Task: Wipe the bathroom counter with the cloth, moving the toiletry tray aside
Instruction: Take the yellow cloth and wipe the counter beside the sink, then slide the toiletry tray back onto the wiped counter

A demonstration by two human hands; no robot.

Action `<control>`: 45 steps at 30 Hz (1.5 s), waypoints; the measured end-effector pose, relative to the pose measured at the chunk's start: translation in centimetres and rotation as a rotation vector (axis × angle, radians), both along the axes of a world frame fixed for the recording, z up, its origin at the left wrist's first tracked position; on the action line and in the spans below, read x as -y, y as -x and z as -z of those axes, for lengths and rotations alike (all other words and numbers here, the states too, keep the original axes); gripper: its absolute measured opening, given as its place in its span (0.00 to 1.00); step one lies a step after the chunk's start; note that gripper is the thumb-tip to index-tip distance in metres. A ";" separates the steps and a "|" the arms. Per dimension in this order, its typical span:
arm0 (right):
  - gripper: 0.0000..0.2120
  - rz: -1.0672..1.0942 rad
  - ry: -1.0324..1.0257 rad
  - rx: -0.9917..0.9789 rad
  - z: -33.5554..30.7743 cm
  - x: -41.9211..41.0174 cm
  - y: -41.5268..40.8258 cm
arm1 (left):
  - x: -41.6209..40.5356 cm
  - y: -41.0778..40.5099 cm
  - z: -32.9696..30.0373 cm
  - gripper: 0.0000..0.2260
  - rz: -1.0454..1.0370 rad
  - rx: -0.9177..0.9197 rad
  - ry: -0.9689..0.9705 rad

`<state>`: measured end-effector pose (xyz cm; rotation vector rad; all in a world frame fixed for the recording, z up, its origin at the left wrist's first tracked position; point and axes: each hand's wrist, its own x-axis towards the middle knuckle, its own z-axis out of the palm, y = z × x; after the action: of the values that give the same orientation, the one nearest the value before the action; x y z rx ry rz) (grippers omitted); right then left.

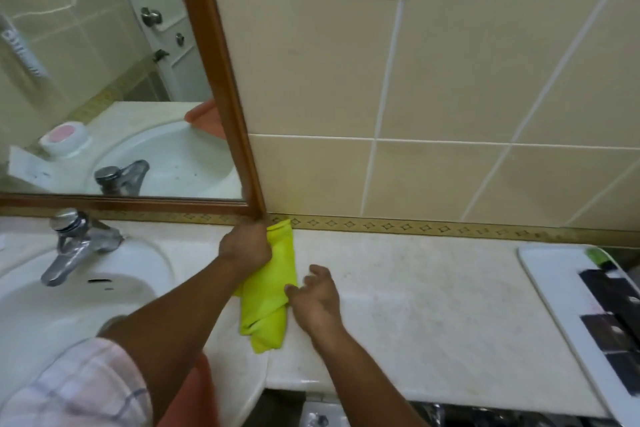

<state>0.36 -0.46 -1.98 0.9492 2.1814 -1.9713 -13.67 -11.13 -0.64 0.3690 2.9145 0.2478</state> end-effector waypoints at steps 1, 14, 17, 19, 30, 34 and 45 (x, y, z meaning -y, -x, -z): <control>0.25 0.047 -0.056 -0.046 -0.2 -2.2 -1.0 | -0.8 -0.5 -0.3 0.17 0.013 -0.077 0.132; 0.26 1.114 -0.324 0.256 -0.3 -33.5 -28.9 | -41.8 -15.0 -3.7 0.12 0.777 -0.069 -0.007; 0.12 1.101 -0.264 0.238 0.5 -35.2 -29.9 | -47.7 -16.4 -2.3 0.14 0.859 -0.089 0.100; 0.13 1.103 -0.243 0.225 1.6 -36.2 -30.2 | -49.3 -16.5 -1.0 0.15 0.874 -0.114 0.179; 0.11 0.846 -0.451 0.249 -2.2 -37.6 -30.0 | -36.4 -15.1 -1.9 0.06 0.506 0.073 -0.028; 0.15 0.647 -0.494 0.288 -2.6 -36.2 -25.4 | -26.0 -14.7 -2.0 0.04 0.310 0.159 -0.091; 0.17 0.247 -0.571 0.218 -1.6 -28.9 -8.0 | -10.5 -11.7 0.7 0.11 -0.090 0.134 -0.163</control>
<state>8.39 28.43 -0.35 1.4792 2.6415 -1.2311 -2.02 -0.62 -1.38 0.2358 2.7899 0.5052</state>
